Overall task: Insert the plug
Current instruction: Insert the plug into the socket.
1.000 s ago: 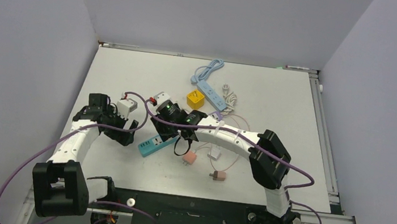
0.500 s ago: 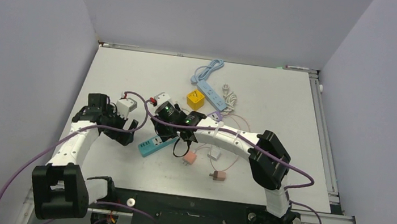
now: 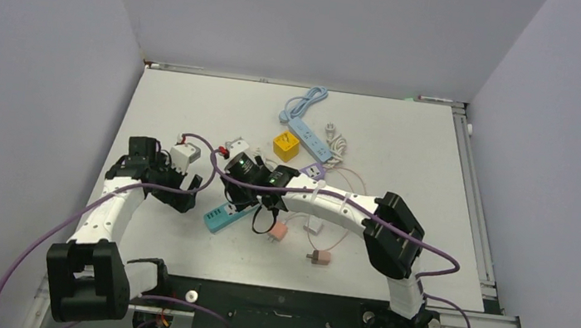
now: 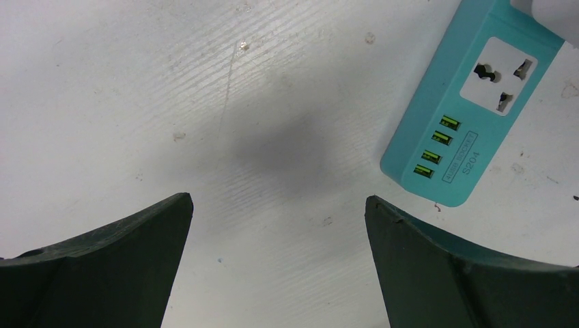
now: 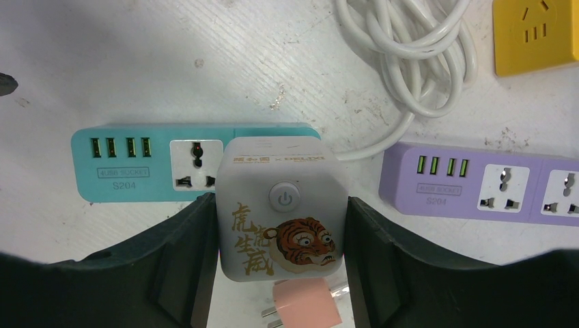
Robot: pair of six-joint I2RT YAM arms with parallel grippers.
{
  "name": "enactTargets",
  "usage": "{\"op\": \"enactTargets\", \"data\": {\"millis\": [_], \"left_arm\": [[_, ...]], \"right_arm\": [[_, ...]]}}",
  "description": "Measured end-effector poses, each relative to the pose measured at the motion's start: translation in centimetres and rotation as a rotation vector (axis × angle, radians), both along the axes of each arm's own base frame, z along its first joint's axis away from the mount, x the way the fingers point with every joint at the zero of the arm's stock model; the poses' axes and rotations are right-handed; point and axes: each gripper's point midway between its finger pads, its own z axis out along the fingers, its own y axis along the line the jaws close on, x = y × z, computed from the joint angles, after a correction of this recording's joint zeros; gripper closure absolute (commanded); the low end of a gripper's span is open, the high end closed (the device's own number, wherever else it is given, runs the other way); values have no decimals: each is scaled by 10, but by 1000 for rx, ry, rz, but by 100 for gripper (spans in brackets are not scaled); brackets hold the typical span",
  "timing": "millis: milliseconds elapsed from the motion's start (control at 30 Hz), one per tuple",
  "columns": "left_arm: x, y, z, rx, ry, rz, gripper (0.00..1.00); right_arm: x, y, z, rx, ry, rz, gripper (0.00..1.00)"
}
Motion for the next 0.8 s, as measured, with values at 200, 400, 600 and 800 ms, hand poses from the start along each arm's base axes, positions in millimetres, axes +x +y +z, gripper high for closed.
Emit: {"op": "enactTargets", "data": {"millis": [200, 400, 600, 800], "left_arm": [[0, 0, 2, 0, -8, -1, 4], [1, -1, 4, -2, -16, -1, 4], [0, -3, 4, -19, -13, 8, 4], [0, -5, 6, -39, -10, 30, 4]], "right_arm": [[0, 0, -3, -3, 4, -3, 95], [1, 1, -11, -15, 9, -2, 95], [1, 2, -12, -14, 8, -2, 95], [3, 5, -13, -7, 3, -2, 95]]}}
